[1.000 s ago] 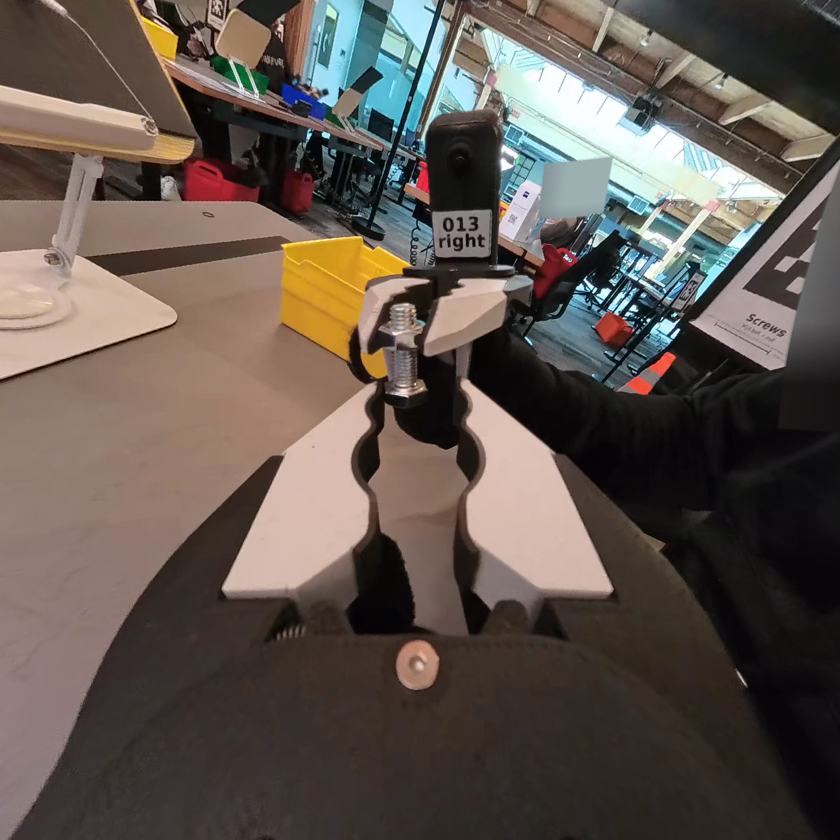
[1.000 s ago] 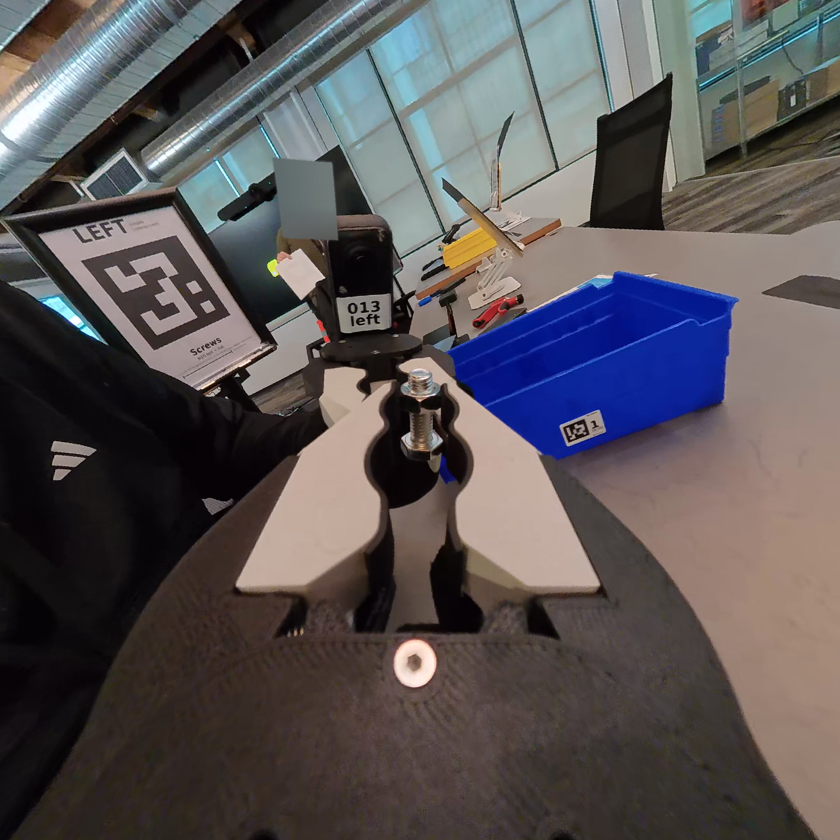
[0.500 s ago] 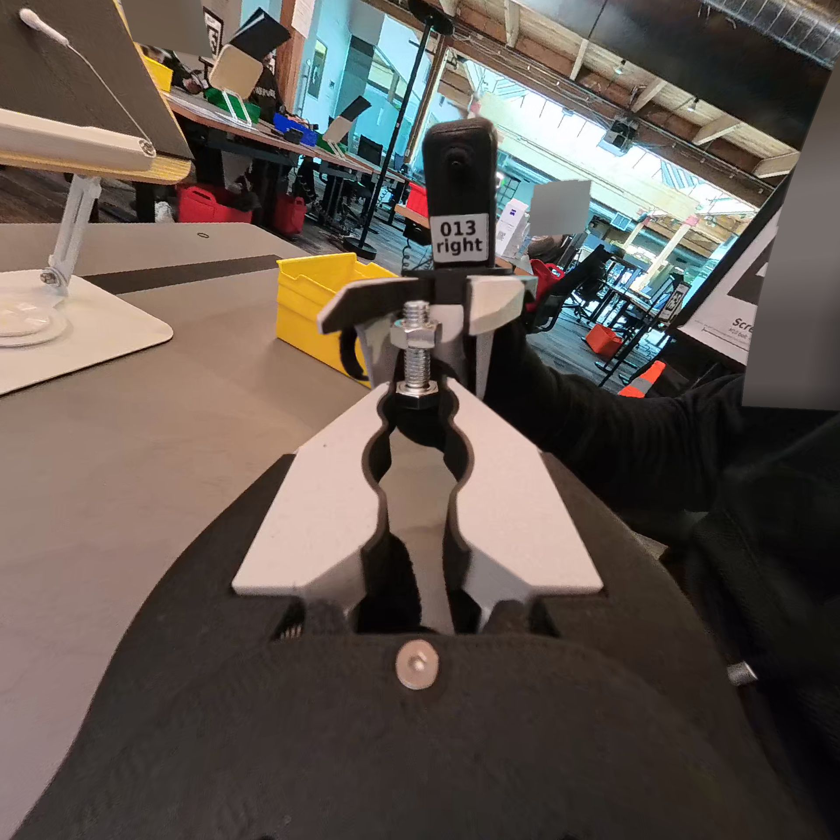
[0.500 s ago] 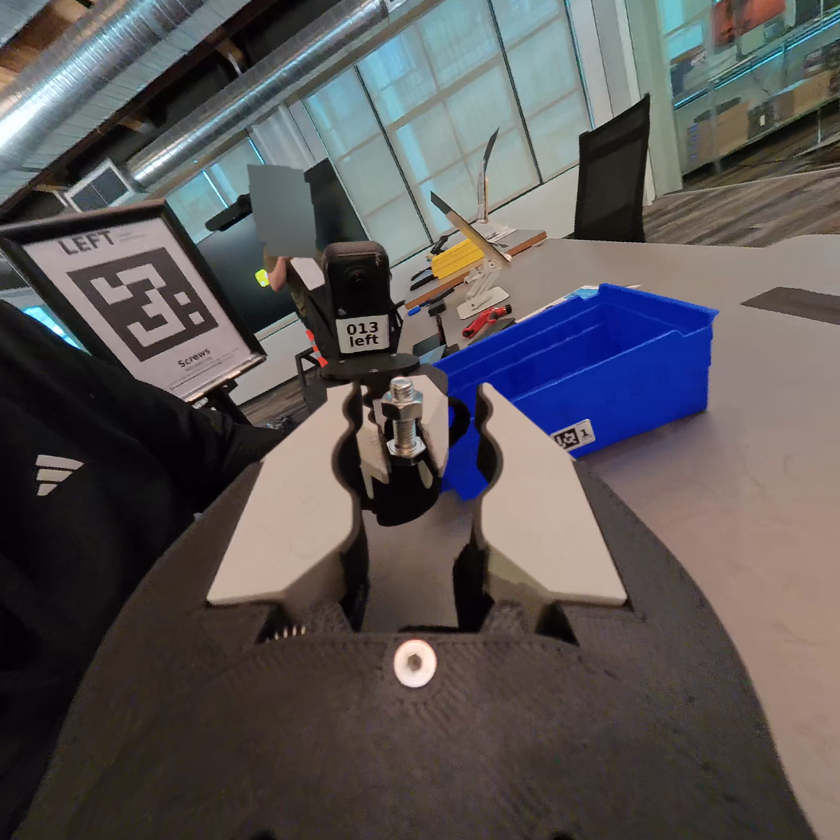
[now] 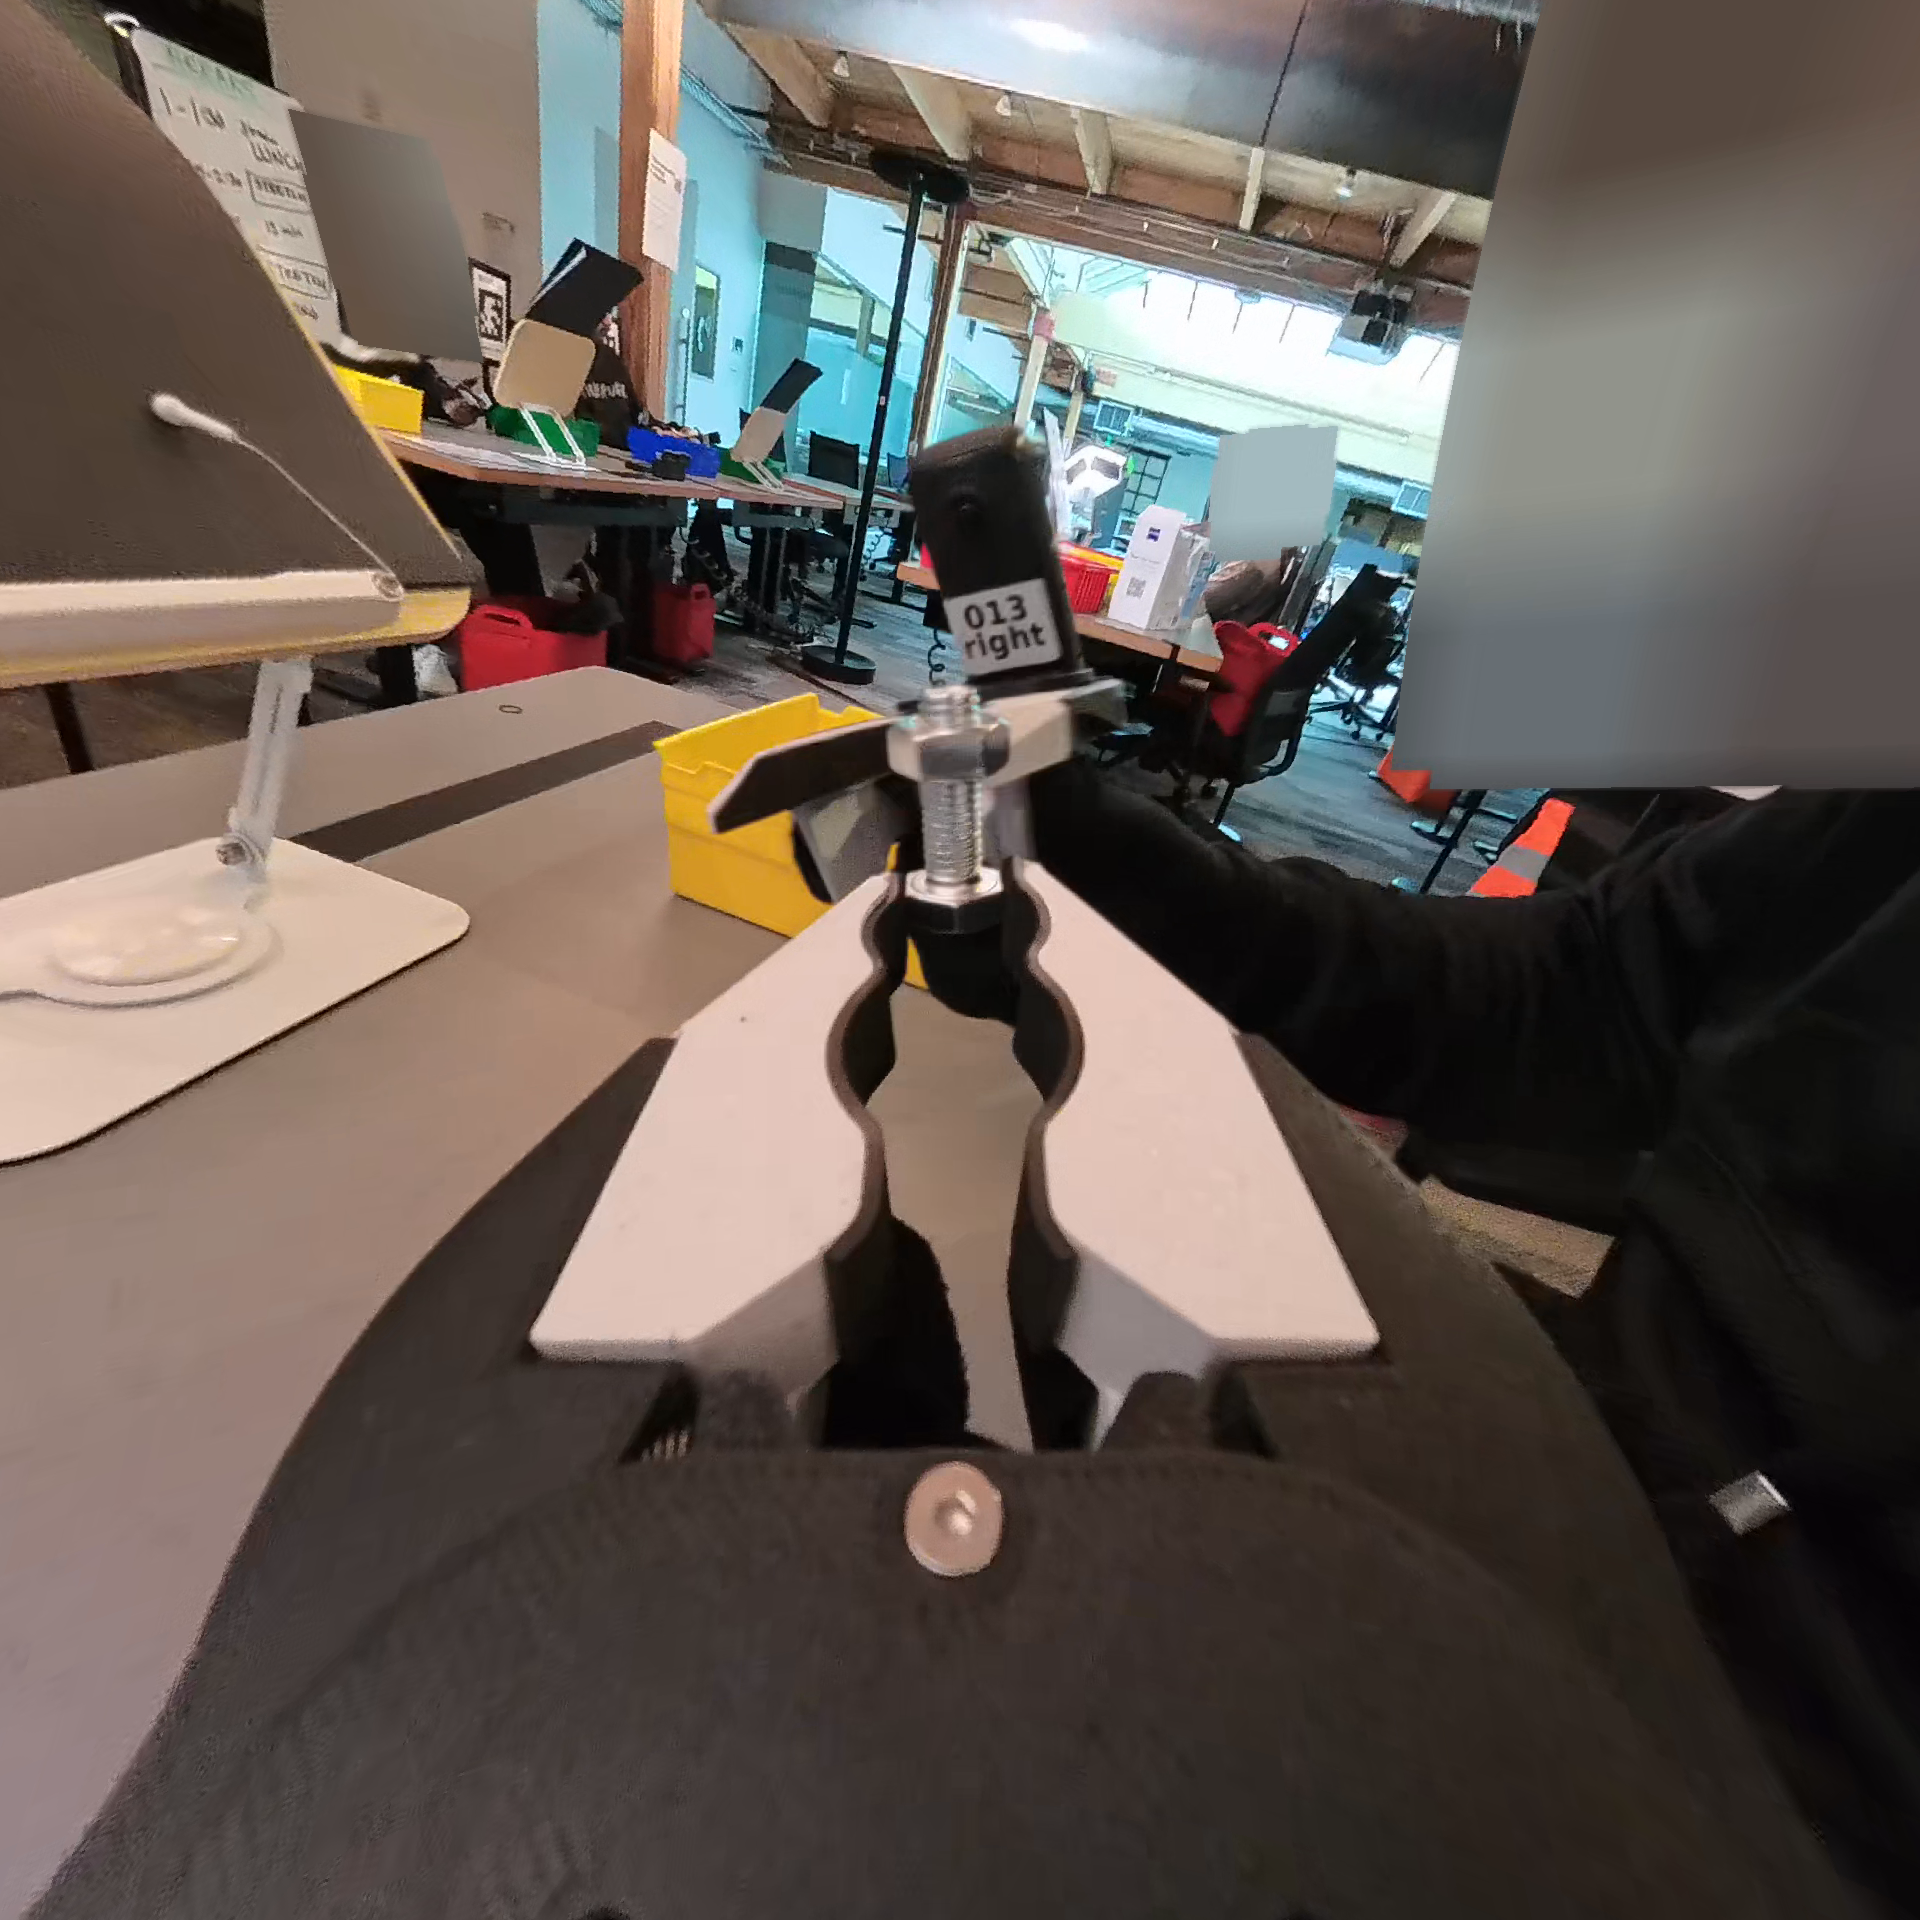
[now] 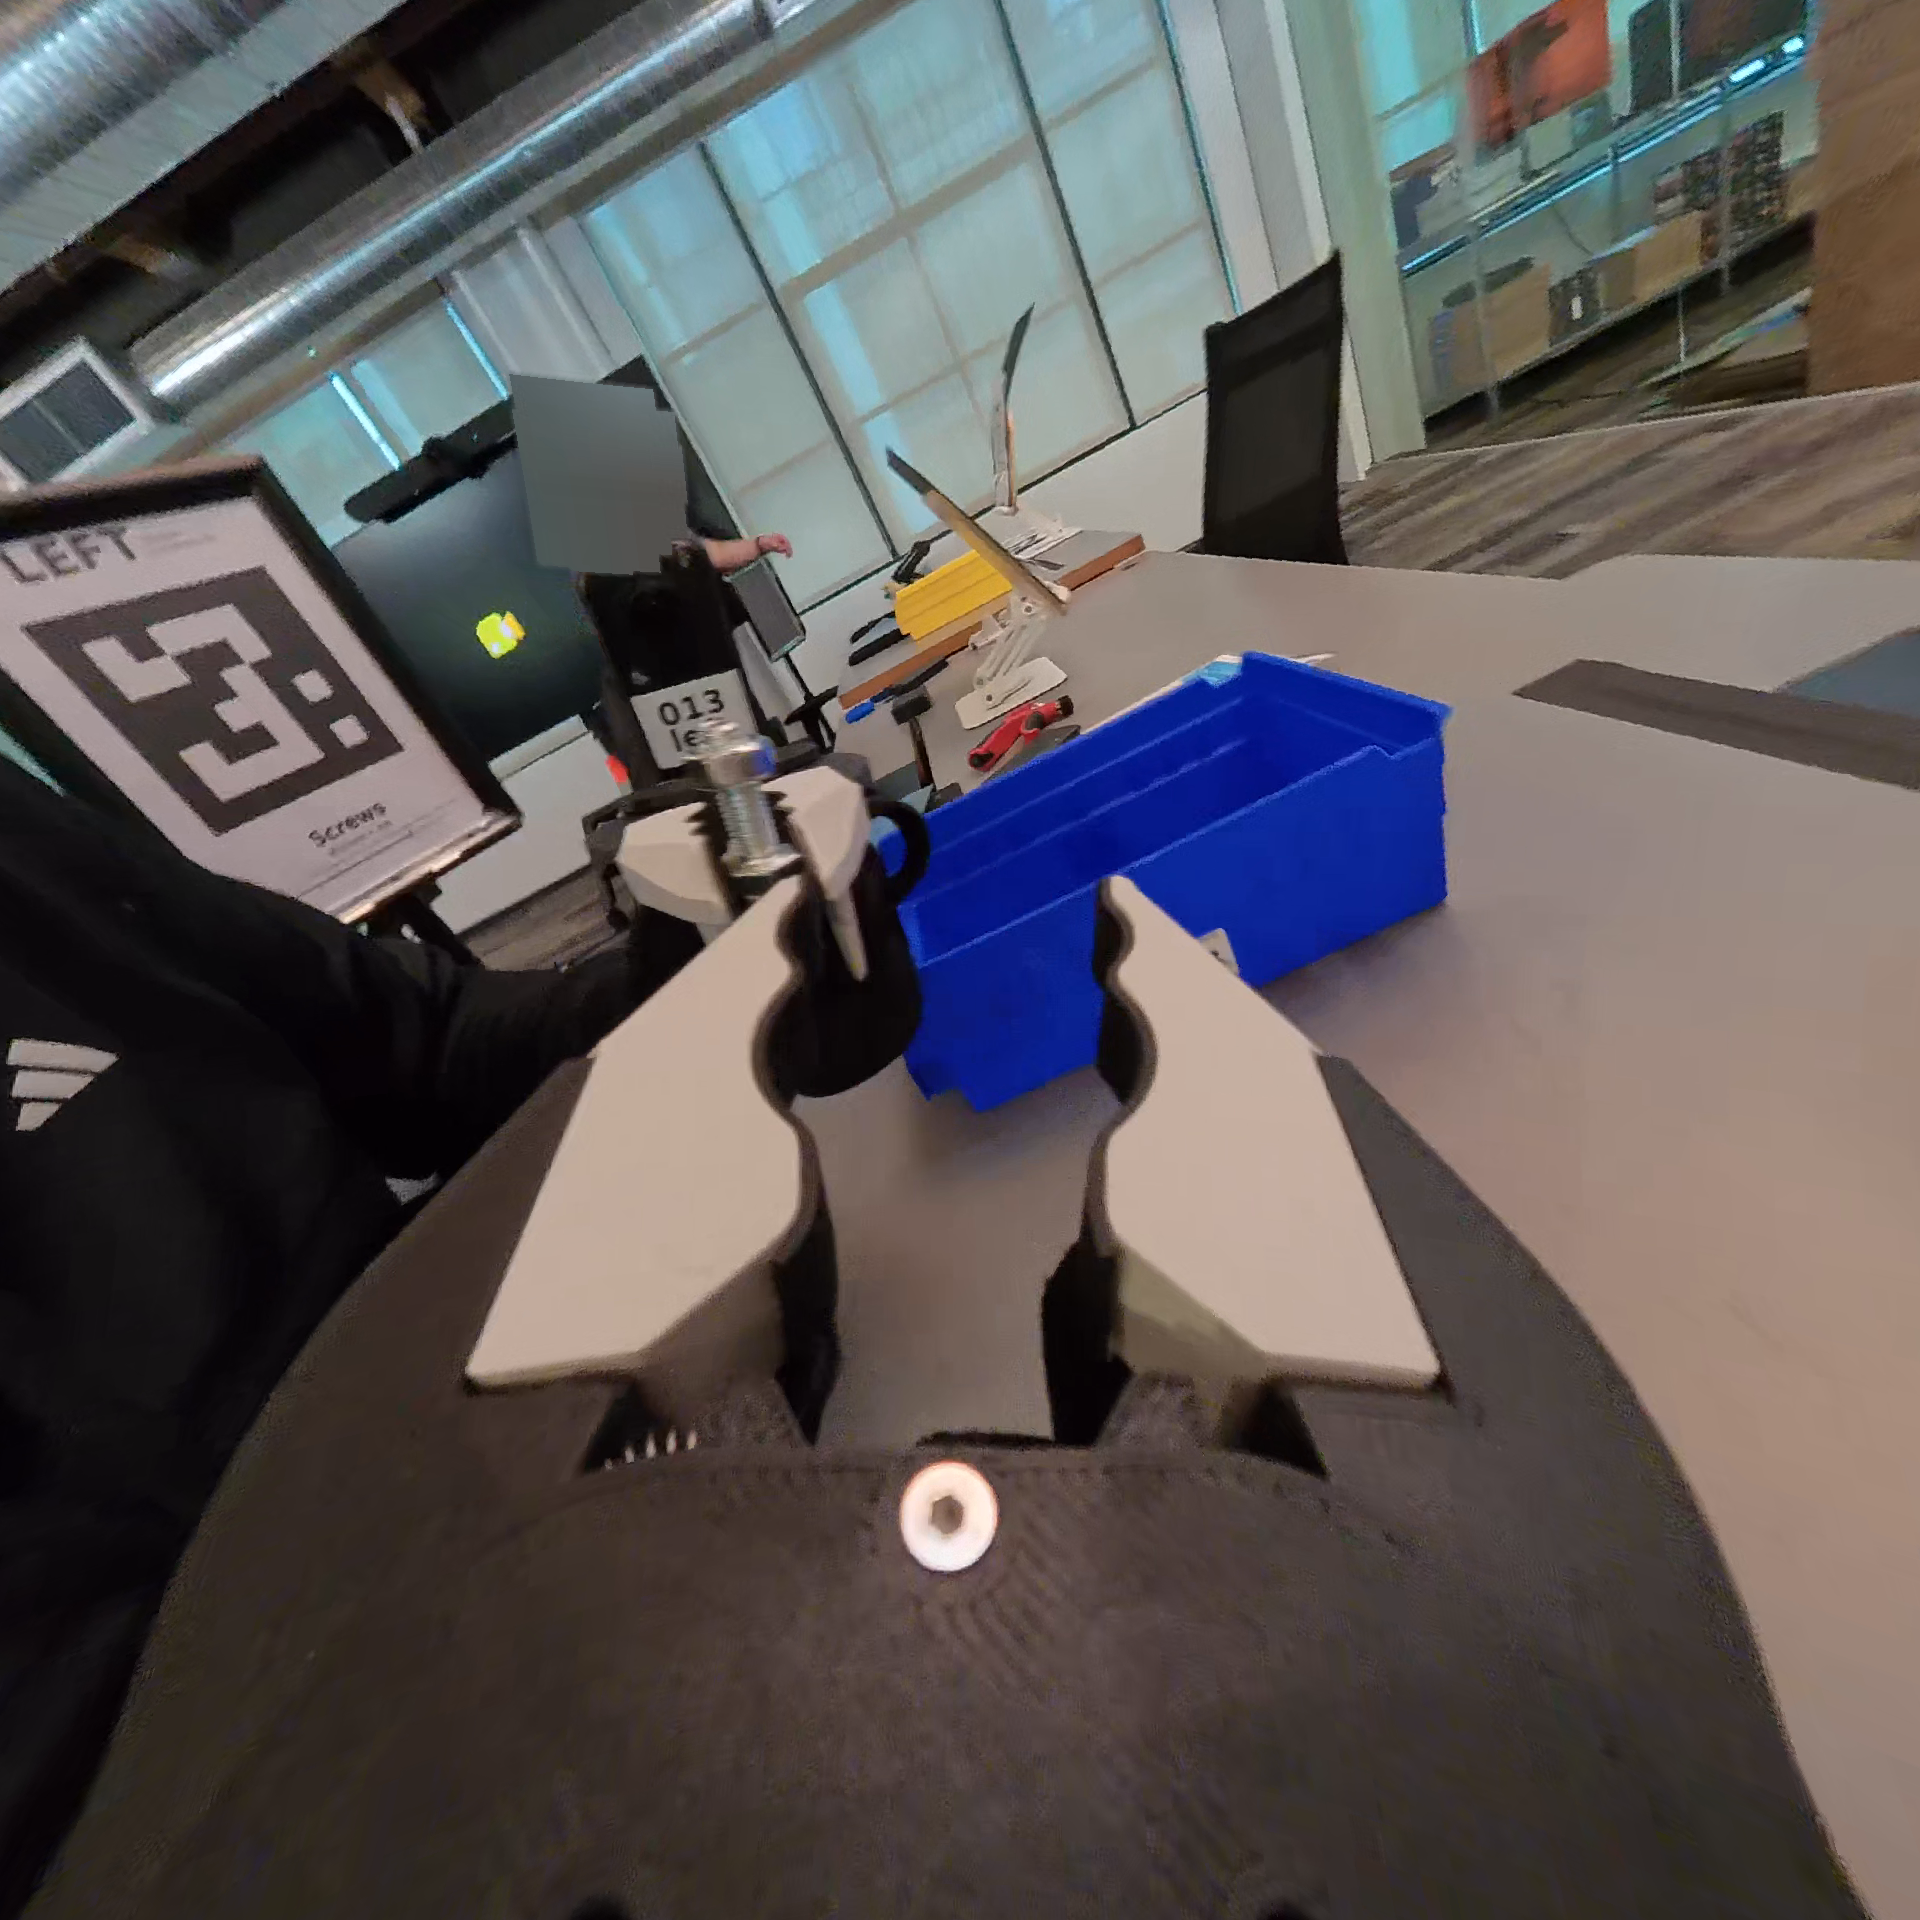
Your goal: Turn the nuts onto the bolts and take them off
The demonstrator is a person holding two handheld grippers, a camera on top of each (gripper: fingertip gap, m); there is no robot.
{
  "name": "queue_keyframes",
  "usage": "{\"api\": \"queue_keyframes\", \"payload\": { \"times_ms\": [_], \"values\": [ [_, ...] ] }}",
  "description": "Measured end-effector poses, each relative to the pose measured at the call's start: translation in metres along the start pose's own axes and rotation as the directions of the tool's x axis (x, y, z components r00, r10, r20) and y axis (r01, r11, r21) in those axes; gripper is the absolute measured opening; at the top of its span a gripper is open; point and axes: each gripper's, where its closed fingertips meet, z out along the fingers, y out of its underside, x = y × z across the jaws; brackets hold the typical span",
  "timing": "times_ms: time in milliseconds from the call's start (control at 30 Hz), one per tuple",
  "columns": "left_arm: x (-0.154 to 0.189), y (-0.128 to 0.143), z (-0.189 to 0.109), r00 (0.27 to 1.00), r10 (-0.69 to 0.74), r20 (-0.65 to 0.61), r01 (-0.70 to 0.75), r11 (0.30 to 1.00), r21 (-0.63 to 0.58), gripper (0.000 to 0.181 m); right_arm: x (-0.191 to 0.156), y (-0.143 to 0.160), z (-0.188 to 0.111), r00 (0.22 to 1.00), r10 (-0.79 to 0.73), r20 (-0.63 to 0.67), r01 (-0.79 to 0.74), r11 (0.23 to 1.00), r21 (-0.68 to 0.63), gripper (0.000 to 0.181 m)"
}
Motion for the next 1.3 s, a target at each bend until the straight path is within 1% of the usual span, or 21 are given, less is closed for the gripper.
{"api": "queue_keyframes", "payload": {
  "times_ms": [133,233,300,367,400,433,500,533,600,667,767,833,867,900,933,967,1000,1033,1100,1200,1300],
  "values": [
    [0.0,0.004,0.001,0.999,0.043,0.011,-0.043,0.999,-0.023,0.016,-0.038,-0.005,0.022,0.99,-0.101,0.097,0.103,0.995,-0.011,0.062],
    [0.006,0.005,0.004,0.996,0.089,0.008,-0.088,0.995,-0.043,0.016,-0.048,-0.004,0.034,0.985,-0.137,0.106,0.141,0.99,-0.028,0.063],
    [0.012,0.003,0.004,0.993,0.121,0.002,-0.121,0.992,-0.045,0.016,-0.043,-0.005,0.034,0.988,-0.122,0.092,0.125,0.992,-0.024,0.063],
    [0.012,-0.002,0.002,0.989,0.147,0.023,-0.146,0.988,-0.045,0.016,-0.034,-0.009,0.026,0.993,-0.092,0.067,0.092,0.996,0.003,0.07],
    [0.014,-0.006,0.0,0.988,0.154,0.012,-0.153,0.988,-0.029,0.016,-0.022,-0.01,0.018,0.997,-0.075,0.02,0.075,0.997,0.01,0.049],
    [0.014,-0.009,-0.001,0.987,0.16,0.014,-0.159,0.987,-0.032,0.016,-0.008,-0.009,0.01,0.997,-0.067,-0.031,0.067,0.998,0.008,0.047],
    [0.012,-0.01,-0.002,0.982,0.188,0.031,-0.186,0.981,-0.045,0.016,0.009,-0.005,-0.002,0.993,-0.067,-0.094,0.066,0.998,-0.012,0.053],
    [0.011,-0.009,-0.003,0.982,0.186,0.033,-0.184,0.982,-0.046,0.016,0.005,-0.007,-0.003,0.994,-0.078,-0.075,0.078,0.997,-0.013,0.057],
    [0.008,-0.006,-0.002,0.983,0.18,0.04,-0.178,0.983,-0.053,0.016,-0.02,-0.014,0.005,0.992,-0.124,0.007,0.124,0.992,0.005,0.072],
    [0.009,-0.002,0.0,0.983,0.182,0.038,-0.179,0.982,-0.061,0.016,-0.042,-0.017,0.019,0.983,-0.177,0.054,0.177,0.984,0.001,0.076],
    [0.015,0.0,0.003,0.981,0.194,0.026,-0.191,0.979,-0.067,0.016,-0.054,-0.015,0.035,0.978,-0.195,0.069,0.197,0.98,-0.019,0.077],
    [0.017,-0.002,0.002,0.979,0.202,0.024,-0.2,0.978,-0.06,0.016,-0.047,-0.017,0.033,0.982,-0.18,0.054,0.181,0.984,-0.001,0.075],
    [0.016,-0.003,0.001,0.979,0.202,0.036,-0.2,0.978,-0.063,0.016,-0.04,-0.019,0.028,0.986,-0.161,0.037,0.16,0.987,0.019,0.083],
    [0.015,-0.005,-0.001,0.978,0.203,0.037,-0.201,0.978,-0.059,0.016,-0.025,-0.018,0.02,0.99,-0.139,-0.015,0.139,0.99,0.025,0.07],
    [0.016,-0.008,-0.003,0.979,0.203,0.029,-0.202,0.979,-0.043,0.016,-0.006,-0.015,0.009,0.986,-0.141,-0.086,0.142,0.99,0.014,0.048],
    [0.015,-0.01,-0.004,0.978,0.206,0.039,-0.204,0.978,-0.04,0.016,0.011,-0.012,-0.002,0.98,-0.139,-0.145,0.142,0.99,0.014,0.048],
    [0.014,-0.011,-0.004,0.977,0.208,0.041,-0.206,0.978,-0.04,0.016,0.018,-0.011,-0.009,0.981,-0.115,-0.157,0.121,0.992,0.031,0.053],
    [0.014,-0.01,-0.004,0.977,0.208,0.039,-0.207,0.977,-0.045,0.016,0.015,-0.012,-0.01,0.987,-0.096,-0.131,0.103,0.994,0.044,0.058],
    [0.012,-0.007,-0.003,0.978,0.204,0.041,-0.202,0.978,-0.047,0.016,-0.008,-0.018,-0.002,0.989,-0.137,-0.058,0.14,0.989,0.05,0.073],
    [0.012,-0.003,-0.001,0.98,0.196,0.037,-0.194,0.98,-0.053,0.016,-0.045,-0.021,0.021,0.974,-0.221,0.042,0.22,0.975,0.03,0.079],
    [0.015,-0.004,-0.001,0.978,0.204,0.032,-0.202,0.978,-0.051,0.016,-0.058,-0.021,0.034,0.968,-0.24,0.069,0.239,0.971,0.02,0.078]
  ]
}}
